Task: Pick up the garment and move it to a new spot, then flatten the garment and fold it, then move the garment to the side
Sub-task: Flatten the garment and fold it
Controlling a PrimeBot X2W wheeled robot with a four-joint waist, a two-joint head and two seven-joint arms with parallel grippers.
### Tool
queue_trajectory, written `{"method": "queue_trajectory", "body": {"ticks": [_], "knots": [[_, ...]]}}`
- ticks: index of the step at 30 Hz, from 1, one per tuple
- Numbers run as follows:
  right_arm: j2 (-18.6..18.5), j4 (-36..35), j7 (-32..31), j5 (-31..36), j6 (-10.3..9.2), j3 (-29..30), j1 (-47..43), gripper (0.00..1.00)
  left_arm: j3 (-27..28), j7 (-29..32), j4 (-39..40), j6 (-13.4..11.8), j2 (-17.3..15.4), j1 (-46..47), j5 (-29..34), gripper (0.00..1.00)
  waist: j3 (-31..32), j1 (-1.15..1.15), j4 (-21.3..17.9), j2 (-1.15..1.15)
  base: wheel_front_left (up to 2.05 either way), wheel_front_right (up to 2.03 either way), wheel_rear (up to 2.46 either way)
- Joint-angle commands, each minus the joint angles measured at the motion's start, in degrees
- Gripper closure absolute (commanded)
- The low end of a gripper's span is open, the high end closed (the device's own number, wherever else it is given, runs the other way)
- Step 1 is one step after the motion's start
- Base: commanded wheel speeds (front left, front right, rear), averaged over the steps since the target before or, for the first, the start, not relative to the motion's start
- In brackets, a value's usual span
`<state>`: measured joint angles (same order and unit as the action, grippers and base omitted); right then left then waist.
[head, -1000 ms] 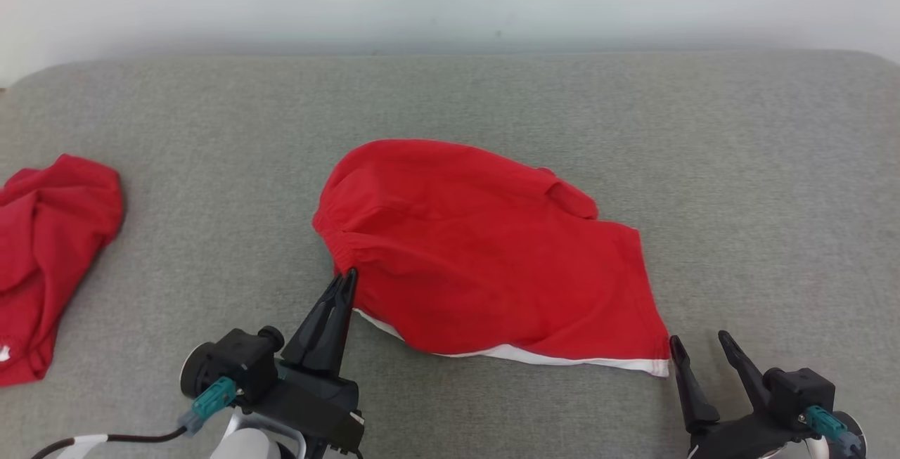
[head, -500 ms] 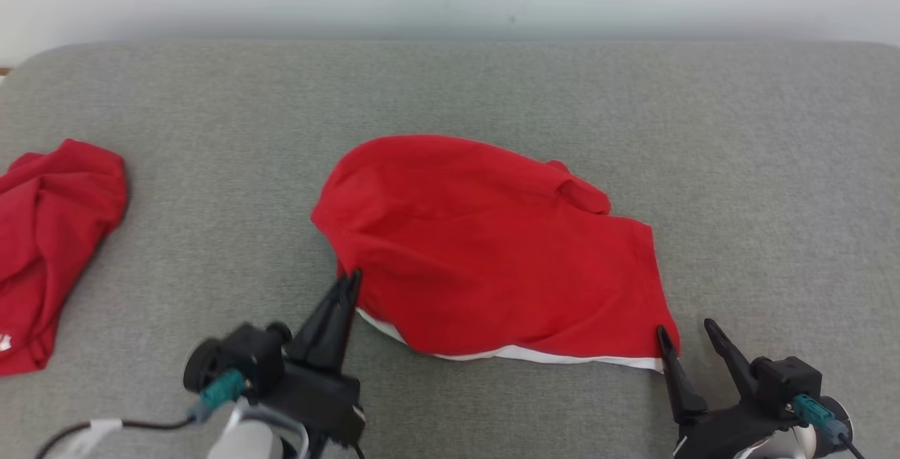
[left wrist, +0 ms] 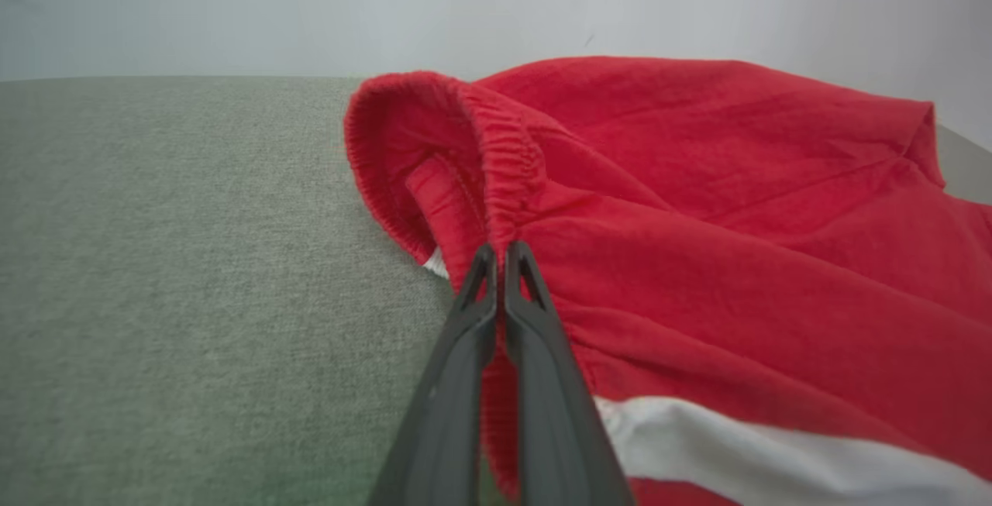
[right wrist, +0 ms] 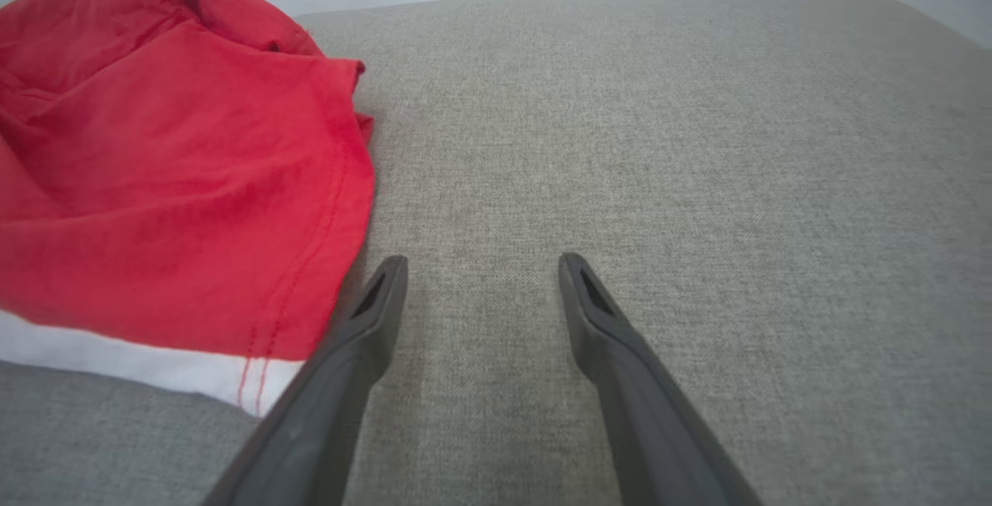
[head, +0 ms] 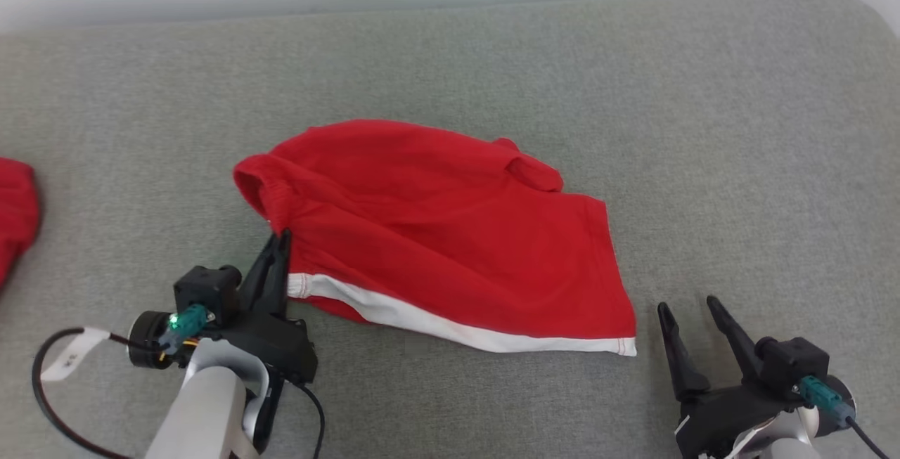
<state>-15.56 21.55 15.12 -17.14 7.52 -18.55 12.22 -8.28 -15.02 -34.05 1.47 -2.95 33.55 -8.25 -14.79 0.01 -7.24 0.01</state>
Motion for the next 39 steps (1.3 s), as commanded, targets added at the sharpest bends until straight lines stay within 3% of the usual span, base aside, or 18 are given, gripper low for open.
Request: {"method": "queue_trajectory", "body": {"ticks": [1,4,6,8,9,10,21,26,32,39], "knots": [[-0.11,-0.09,0.04,-0.18,-0.06,0.06,0.07,0.0,0.46,-0.22,-0.9,-0.33,-0.34,0.98,0.42,1.0,-0.95,-0.01,-0.88,-0.01,0.0,0.0,0.0],[-0.29,-0.41,0.04,-0.13,-0.06,0.42,0.36,0.0,1.27,-0.22,-2.61,-0.72,-0.38,1.91,0.83,1.0,-1.19,-0.01,-0.98,-0.01,0.0,0.0,0.0],[-0.21,-0.52,0.03,0.07,-0.06,0.62,0.63,0.0,1.67,-0.22,-3.42,-0.89,-0.38,2.23,0.95,0.85,-1.16,-0.01,-0.95,-0.01,0.0,0.0,0.0],[-0.04,-0.72,0.03,0.27,-0.06,0.93,0.72,0.0,2.05,-0.22,-3.9,-0.89,-0.36,2.0,1.14,0.59,-0.85,-0.01,-0.8,-0.01,0.0,0.0,0.0],[-0.01,-0.81,0.03,0.35,-0.06,1.02,0.72,0.0,2.26,-0.22,-4.07,-0.8,-0.35,1.63,1.17,0.16,-0.67,-0.01,-0.69,-0.01,0.0,0.0,0.0],[0.05,-0.87,0.03,0.41,-0.06,1.1,0.66,0.0,2.39,-0.22,-4.08,-0.62,-0.34,1.18,1.23,0.0,-0.42,-0.01,-0.54,-0.01,0.0,0.0,0.0],[-0.07,-4.25,0.03,0.6,-0.06,0.46,-0.93,0.0,2.92,-0.22,5.51,-0.39,-0.02,-7.03,0.59,0.0,4.24,-0.01,2.67,-0.01,0.0,0.0,0.0],[-0.75,-5.66,0.03,-0.01,-0.06,-2.68,0.47,0.0,0.33,-0.21,10.68,-1.03,0.03,-12.47,-2.27,0.0,5.58,-0.01,5.79,-0.01,0.0,0.0,0.0],[-2.39,-2.43,0.03,-1.03,-0.06,-8.27,4.75,0.0,-2.94,-0.22,13.92,-2.65,-0.02,-16.07,-5.51,0.0,5.28,-0.01,11.1,-0.01,0.0,0.0,0.0],[-3.4,5.31,0.03,-1.37,-0.06,-9.2,9.42,0.0,-4.41,-0.22,15.25,-3.55,0.04,-17.87,-7.51,0.0,4.92,-0.01,16.62,-0.01,0.0,0.0,0.0]]}}
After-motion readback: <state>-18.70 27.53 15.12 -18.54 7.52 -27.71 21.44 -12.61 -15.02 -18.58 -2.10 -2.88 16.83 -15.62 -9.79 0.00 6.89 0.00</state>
